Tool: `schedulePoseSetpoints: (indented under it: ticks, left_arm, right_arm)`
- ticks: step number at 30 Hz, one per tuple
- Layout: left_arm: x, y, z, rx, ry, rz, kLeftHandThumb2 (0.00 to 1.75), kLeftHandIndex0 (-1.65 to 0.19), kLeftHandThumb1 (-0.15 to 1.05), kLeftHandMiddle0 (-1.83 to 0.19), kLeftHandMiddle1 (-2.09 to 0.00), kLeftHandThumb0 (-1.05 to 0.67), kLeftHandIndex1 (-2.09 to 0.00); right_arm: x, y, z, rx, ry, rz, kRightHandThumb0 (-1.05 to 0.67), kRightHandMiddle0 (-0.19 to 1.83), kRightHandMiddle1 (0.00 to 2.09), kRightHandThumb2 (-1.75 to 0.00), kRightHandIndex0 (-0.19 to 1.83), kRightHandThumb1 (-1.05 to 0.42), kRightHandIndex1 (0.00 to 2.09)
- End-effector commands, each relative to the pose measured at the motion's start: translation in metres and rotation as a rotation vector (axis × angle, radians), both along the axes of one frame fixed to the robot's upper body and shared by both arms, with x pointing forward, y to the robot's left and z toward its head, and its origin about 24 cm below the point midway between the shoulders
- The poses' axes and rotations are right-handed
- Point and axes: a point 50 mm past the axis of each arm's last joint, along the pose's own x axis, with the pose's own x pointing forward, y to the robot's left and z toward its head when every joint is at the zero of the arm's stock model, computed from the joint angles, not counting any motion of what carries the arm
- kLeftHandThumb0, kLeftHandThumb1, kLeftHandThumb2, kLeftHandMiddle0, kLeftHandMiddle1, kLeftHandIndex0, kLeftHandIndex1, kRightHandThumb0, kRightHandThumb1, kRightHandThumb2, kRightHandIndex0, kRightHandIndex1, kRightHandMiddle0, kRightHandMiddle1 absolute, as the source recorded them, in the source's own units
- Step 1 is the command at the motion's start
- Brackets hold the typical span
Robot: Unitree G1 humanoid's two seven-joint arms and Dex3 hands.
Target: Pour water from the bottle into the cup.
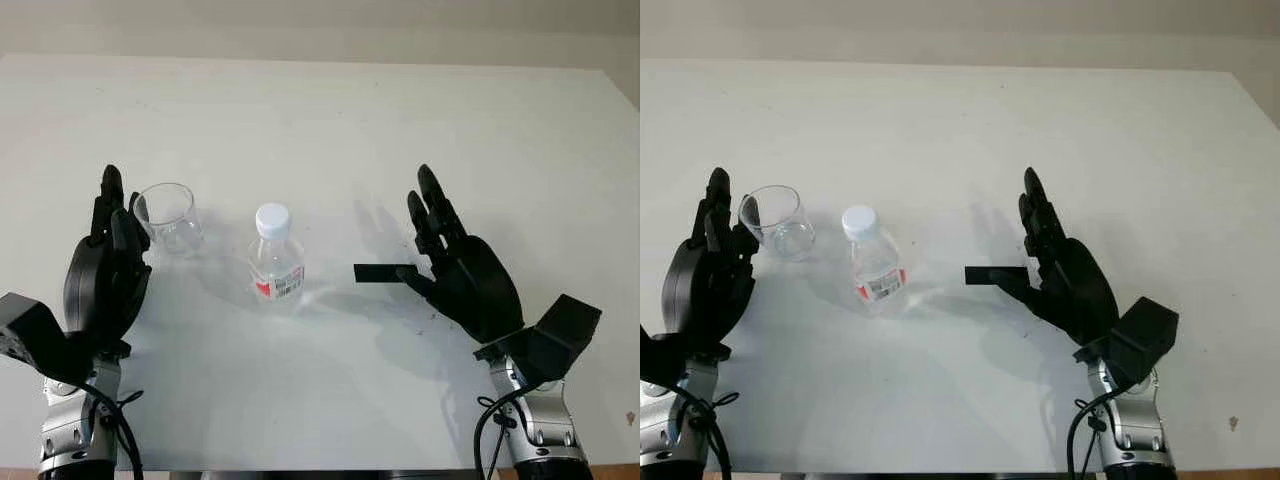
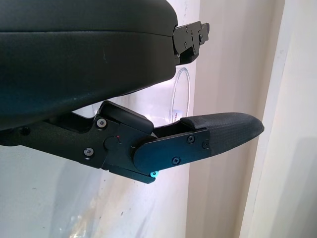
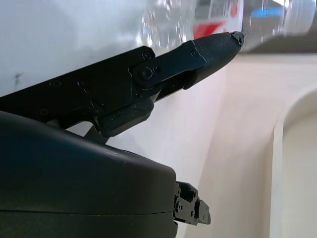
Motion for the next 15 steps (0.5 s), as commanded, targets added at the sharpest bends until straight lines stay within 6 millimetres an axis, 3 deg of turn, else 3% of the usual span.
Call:
schedulePoseSetpoints:
  ticks: [1, 9, 15]
  left_arm:
    - [0.001, 0.0, 0.0, 0.0, -0.004, 0.0, 0.64, 0.19, 1.05, 0.19, 0.0, -0.8, 0.0]
    - [0.001, -0.002, 0.002, 0.002, -0.014, -0.001, 0.64, 0.19, 1.05, 0.19, 0.0, -0.81, 0.0]
    - [-0.001, 0.0, 0.002, 0.004, -0.016, 0.007, 0.63, 0.19, 1.05, 0.19, 0.0, -0.8, 0.0]
  right_arm:
    - [0.007, 0.011, 0.007, -0.036, -0.016, 0.061, -0.92, -0.19, 0.0, -0.05, -0.19, -0.97, 0.0]
    - [0.026, 0.068, 0.016, -0.01, 0.039, 0.306, -0.98, -0.19, 0.0, -0.05, -0.19, -0.95, 0.0]
    - [0.032, 0.095, 0.016, -0.045, 0.047, 0.414, -1.01, -0.19, 0.0, -0.05, -0.19, -0.95, 0.0]
